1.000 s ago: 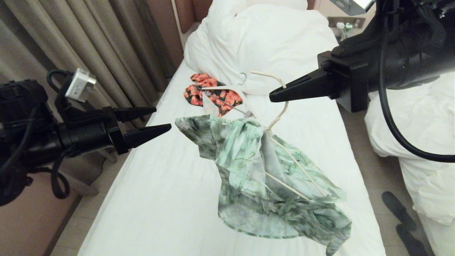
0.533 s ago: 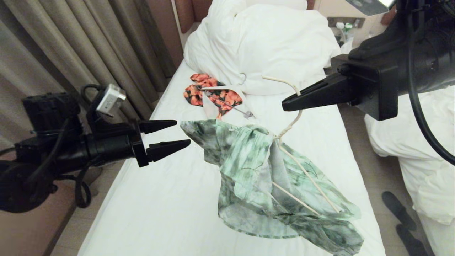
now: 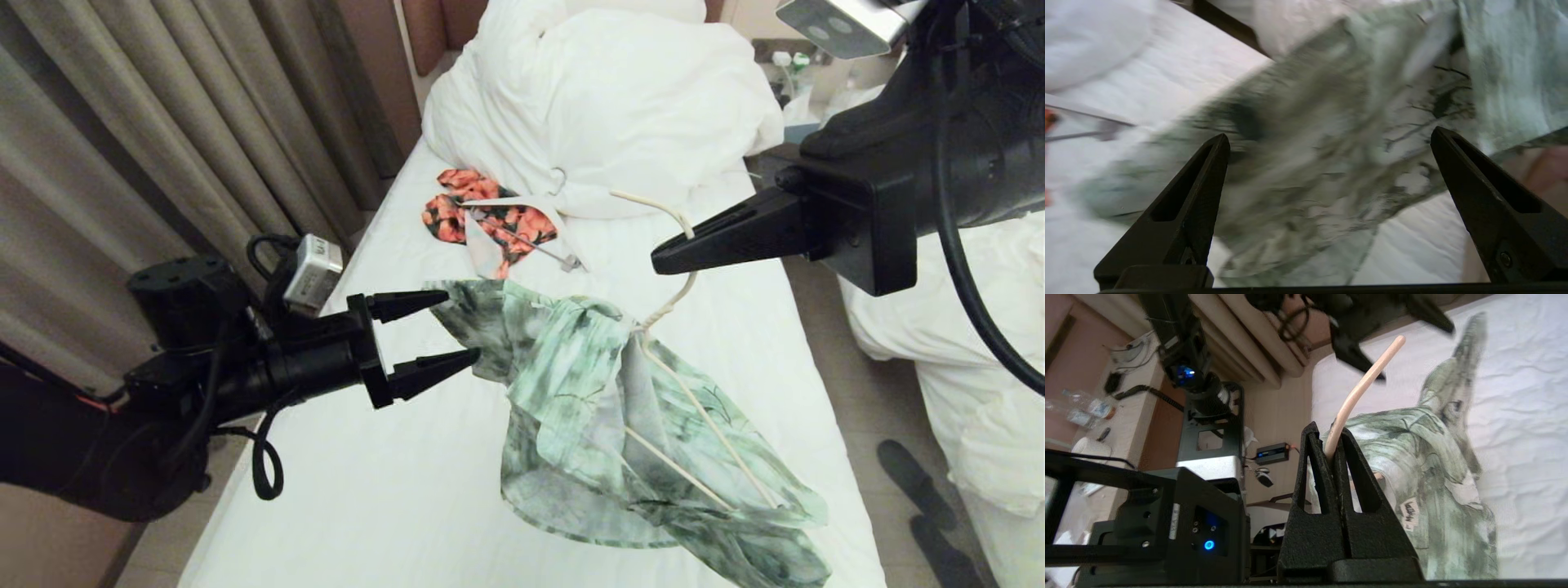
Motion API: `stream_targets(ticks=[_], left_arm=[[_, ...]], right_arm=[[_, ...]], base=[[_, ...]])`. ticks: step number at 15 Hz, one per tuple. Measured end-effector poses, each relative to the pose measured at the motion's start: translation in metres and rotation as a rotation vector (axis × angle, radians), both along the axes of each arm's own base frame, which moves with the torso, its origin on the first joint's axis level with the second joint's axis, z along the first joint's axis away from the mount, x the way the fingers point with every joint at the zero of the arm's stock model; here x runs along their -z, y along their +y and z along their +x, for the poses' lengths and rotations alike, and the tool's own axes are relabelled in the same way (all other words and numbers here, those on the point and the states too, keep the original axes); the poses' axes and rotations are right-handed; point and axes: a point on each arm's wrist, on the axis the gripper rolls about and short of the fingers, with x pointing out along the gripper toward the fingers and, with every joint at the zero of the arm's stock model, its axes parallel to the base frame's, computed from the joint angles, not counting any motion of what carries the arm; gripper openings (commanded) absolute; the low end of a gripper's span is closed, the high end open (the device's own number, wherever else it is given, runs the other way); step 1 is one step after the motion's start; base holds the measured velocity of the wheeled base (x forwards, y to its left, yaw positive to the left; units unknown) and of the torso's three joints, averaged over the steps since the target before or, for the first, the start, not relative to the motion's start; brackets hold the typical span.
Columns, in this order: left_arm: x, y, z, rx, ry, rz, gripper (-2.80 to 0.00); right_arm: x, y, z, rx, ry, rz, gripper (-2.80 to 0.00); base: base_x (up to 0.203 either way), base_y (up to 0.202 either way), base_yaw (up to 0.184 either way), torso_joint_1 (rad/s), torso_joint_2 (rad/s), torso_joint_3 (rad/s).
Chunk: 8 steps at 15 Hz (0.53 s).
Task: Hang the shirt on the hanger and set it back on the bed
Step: Take the clothes hanger out of the clothes
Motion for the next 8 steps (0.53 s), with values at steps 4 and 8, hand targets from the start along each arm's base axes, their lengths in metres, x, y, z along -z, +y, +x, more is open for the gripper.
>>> stream_targets(ticks=[4,8], left_arm=[[0.007,-0.018,-0.008,0.015,0.036,0.004,0.0],[0.004,-0.029,-0.013,0.006,0.018,-0.039,-2.8]], right_arm=[[0.0,0.0,-0.001,-0.016,0.008,0.008,-2.8],[-0.001,0.0,-0.001,-0.012,0.006,0.011,-2.8]], base=[[0.0,0.0,0.0,0.0,0.0,0.0],[0.0,0.0,0.0,0.0,0.0,0.0]])
